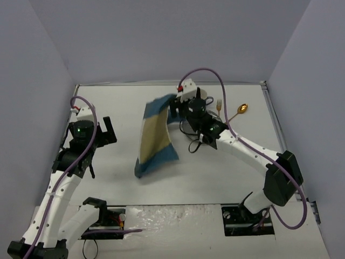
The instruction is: Set the dinner table for one person
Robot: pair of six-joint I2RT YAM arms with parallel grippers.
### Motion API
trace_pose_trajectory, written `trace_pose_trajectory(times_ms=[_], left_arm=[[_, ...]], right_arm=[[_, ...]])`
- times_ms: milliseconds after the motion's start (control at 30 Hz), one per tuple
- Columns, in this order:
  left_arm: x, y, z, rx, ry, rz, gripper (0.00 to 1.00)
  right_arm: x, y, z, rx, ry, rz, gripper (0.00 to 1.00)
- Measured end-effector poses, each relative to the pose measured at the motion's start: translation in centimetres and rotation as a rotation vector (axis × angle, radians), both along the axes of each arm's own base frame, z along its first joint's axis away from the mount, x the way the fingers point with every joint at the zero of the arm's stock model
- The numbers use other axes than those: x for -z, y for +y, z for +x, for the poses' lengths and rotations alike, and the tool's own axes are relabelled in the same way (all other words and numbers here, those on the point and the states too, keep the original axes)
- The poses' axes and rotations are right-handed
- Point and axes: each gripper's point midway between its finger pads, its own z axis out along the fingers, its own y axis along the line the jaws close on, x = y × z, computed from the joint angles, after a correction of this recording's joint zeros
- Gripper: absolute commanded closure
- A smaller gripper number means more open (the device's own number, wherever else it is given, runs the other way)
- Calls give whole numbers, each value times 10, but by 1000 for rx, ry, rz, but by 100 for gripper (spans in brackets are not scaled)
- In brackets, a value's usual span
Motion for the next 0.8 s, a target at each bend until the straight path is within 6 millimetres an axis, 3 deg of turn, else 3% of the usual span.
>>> trace_pose_trajectory(times_ms=[67, 133, 200, 300, 433, 567, 633, 800], left_arm=[[4, -4, -2, 6, 18, -20, 3], [8, -8, -3, 14, 37, -45, 3], [12, -16, -3, 30, 57, -84, 3], [24, -34, -1, 79, 117, -155, 3], [49, -80, -5, 224, 237, -197, 3], [73, -147, -32, 457, 338, -97, 3], [81, -185, -53, 606, 363, -4, 3], [91, -252, -76, 826, 366, 163, 7]], right_arm=[[61, -10, -16, 19, 167, -50, 20], [104, -21, -34, 39, 297, -90, 19], [127, -28, -48, 53, 378, -100, 18], [147, -42, -72, 68, 450, -85, 16], [142, -60, -93, 87, 465, -34, 16], [121, -76, -93, 129, 435, 63, 14], [117, -98, -88, 200, 439, 124, 11], [121, -162, -86, 416, 460, 243, 7]])
